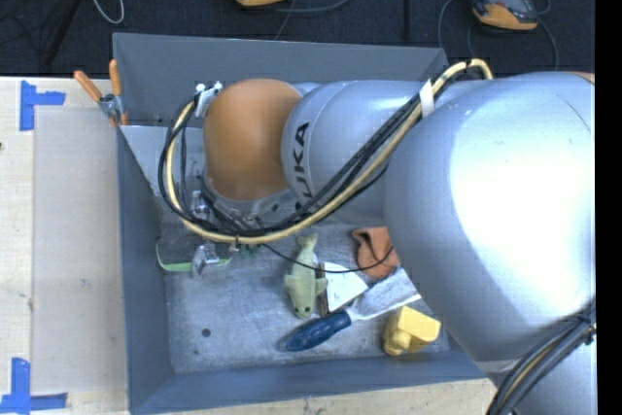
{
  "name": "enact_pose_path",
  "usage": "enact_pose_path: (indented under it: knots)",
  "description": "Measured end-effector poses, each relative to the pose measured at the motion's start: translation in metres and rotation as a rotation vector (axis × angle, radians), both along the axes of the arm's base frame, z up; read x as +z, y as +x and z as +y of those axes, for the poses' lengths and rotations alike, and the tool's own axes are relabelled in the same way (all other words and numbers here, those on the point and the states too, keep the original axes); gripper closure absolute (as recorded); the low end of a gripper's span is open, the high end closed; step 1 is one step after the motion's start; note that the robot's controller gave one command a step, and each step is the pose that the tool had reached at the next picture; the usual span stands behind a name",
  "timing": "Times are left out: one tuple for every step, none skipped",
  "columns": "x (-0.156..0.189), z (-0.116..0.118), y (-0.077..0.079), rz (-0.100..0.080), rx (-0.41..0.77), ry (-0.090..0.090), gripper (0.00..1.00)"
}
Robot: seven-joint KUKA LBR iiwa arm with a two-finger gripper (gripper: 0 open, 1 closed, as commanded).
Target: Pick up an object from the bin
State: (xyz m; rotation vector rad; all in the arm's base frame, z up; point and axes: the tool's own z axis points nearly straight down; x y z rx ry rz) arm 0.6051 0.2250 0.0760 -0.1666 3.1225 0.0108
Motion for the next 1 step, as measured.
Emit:
enact_pose_path:
  knots:
    - [0.0035,-0.0011,-0.0026,0.011,0.001,-0.005,1.0]
